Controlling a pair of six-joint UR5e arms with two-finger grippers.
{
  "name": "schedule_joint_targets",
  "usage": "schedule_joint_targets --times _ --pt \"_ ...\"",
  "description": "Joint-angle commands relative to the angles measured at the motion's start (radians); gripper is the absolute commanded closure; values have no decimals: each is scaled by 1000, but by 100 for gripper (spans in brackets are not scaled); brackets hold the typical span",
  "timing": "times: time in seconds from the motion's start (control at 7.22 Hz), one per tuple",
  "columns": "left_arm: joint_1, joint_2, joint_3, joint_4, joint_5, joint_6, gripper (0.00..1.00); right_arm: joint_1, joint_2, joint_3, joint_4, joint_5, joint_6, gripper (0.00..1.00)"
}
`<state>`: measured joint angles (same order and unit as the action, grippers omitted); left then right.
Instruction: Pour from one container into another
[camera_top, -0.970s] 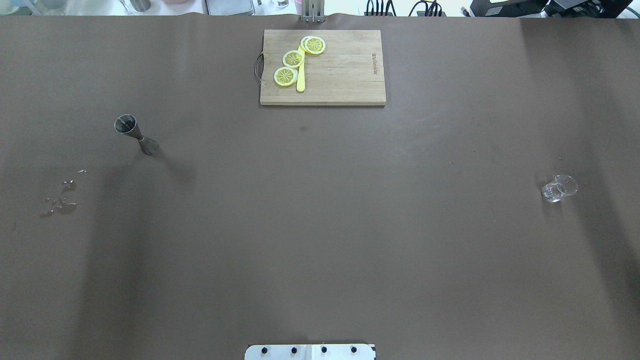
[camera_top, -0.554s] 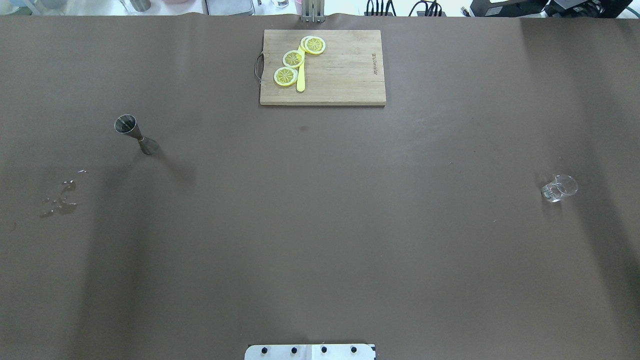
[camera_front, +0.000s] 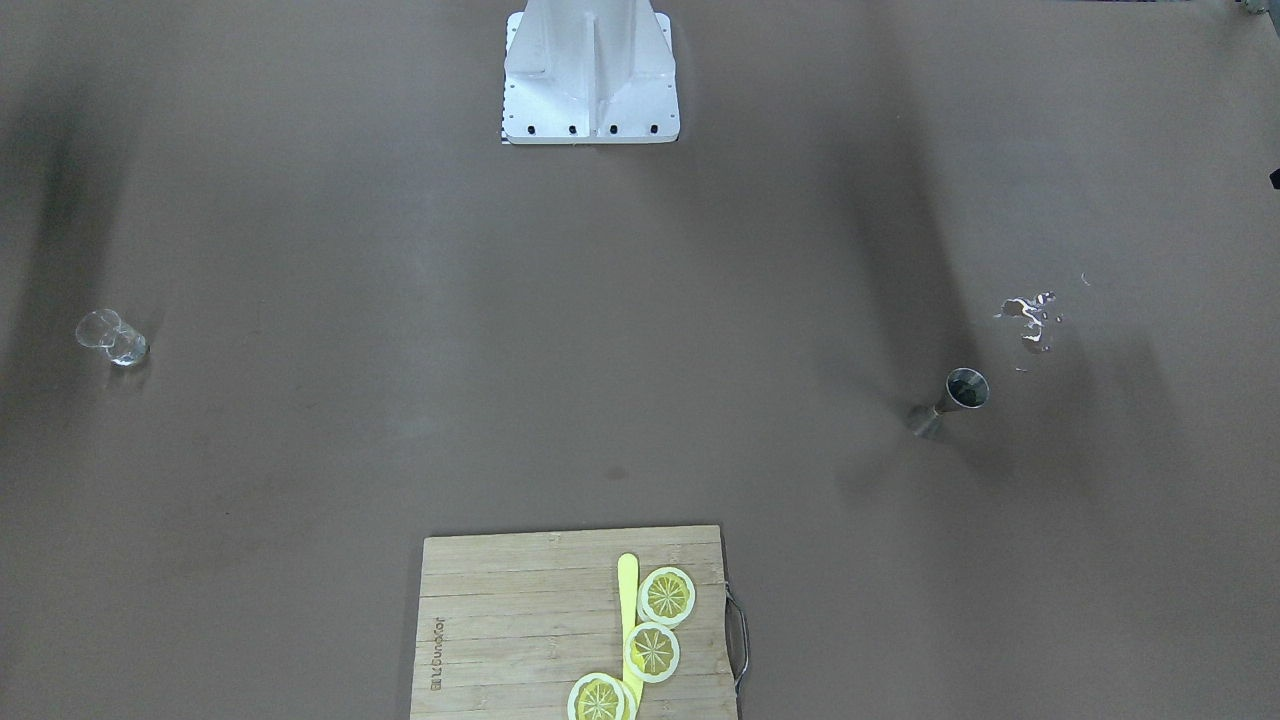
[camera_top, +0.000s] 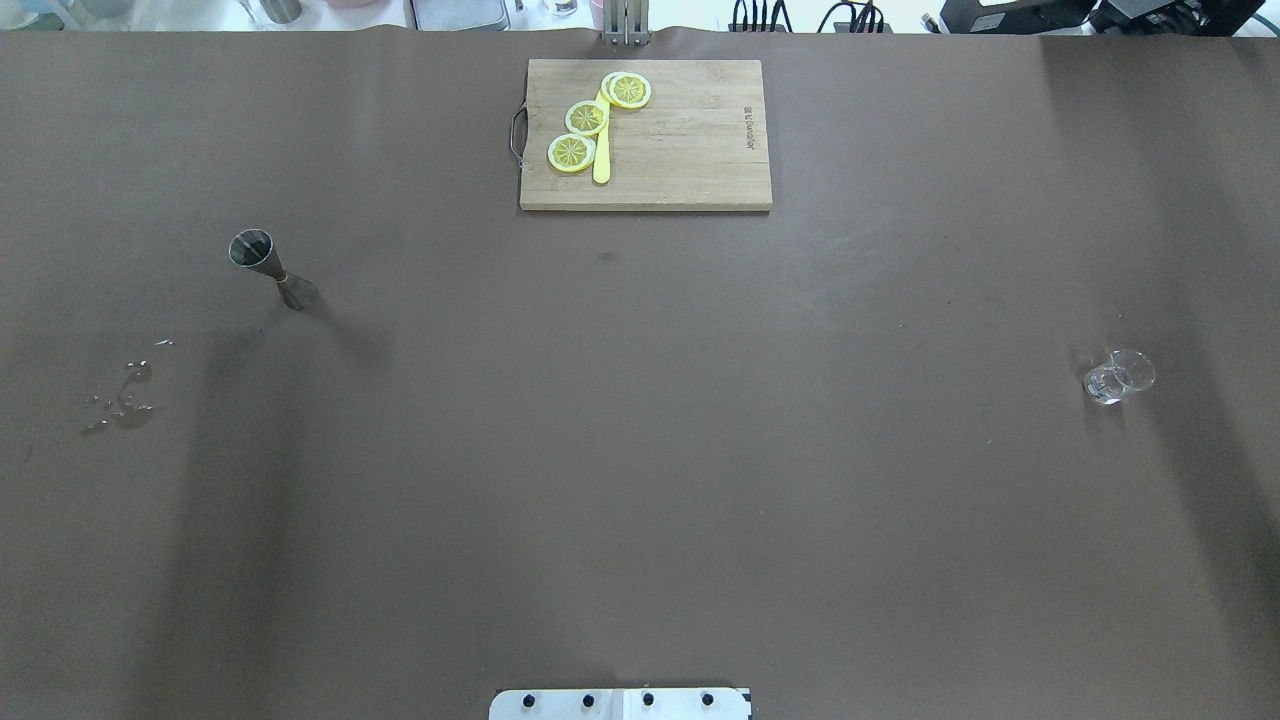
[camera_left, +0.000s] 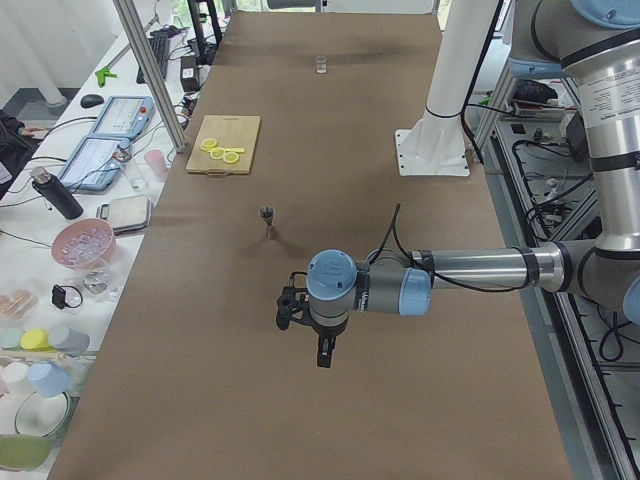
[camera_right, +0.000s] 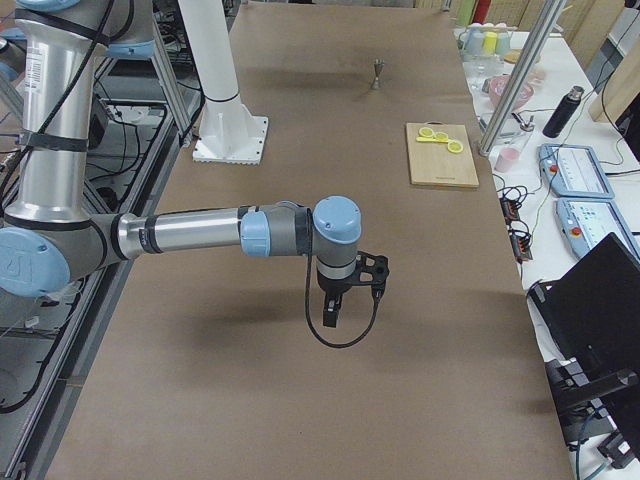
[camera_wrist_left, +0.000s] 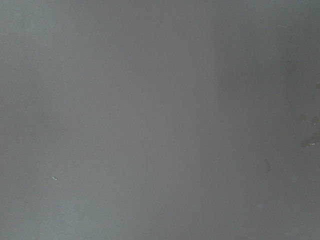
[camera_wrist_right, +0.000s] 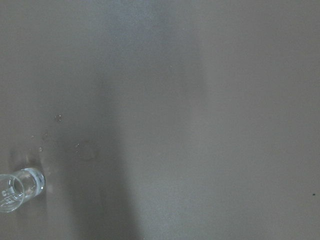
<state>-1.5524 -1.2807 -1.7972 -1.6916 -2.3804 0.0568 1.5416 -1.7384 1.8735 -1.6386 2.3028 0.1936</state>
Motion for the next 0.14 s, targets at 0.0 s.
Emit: schedule_joint_targets --times 0.0 --pt "0 -6 1 0 3 1 2 0 0 -5 0 1 1 0"
